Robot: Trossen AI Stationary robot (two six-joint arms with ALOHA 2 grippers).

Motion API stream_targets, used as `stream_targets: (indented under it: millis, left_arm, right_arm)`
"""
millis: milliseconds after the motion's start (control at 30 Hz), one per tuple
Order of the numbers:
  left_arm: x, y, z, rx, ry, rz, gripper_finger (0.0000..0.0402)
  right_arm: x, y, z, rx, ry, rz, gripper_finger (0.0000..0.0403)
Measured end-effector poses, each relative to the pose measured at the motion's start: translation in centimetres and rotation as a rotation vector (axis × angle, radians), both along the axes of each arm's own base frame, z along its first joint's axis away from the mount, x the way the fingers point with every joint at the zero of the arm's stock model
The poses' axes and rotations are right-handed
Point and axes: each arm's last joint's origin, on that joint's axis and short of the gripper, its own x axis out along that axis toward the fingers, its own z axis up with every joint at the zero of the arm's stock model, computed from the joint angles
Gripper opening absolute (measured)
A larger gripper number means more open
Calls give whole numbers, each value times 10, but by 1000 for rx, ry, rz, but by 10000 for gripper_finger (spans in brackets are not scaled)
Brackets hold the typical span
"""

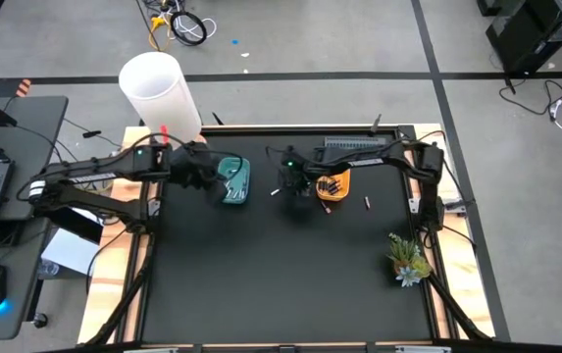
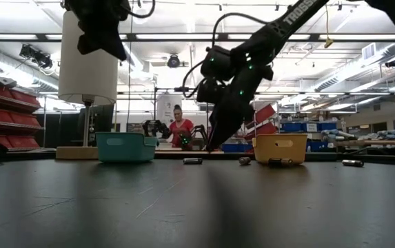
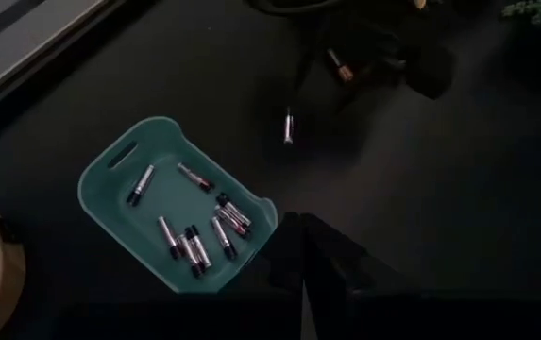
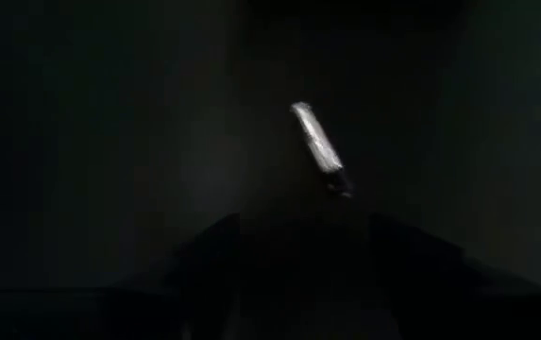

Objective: Sort batteries
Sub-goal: Put the silver battery into the blue bin

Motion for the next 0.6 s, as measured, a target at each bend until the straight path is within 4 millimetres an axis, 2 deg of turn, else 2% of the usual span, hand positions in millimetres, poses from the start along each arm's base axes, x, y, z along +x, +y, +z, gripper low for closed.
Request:
stream_targets:
  millis: [167, 433, 600]
  left_arm:
    - [1, -6, -1, 0, 7, -26, 17]
    - [0, -8, -2, 8, 35, -28, 17]
    - [0, -8, -2, 16, 32, -20, 17]
  right_arm:
    - [10, -4, -1, -13, 12, -7, 248]
    - [18, -9, 6, 13, -61, 3, 232]
    - [18, -10, -11, 33, -20, 4, 226]
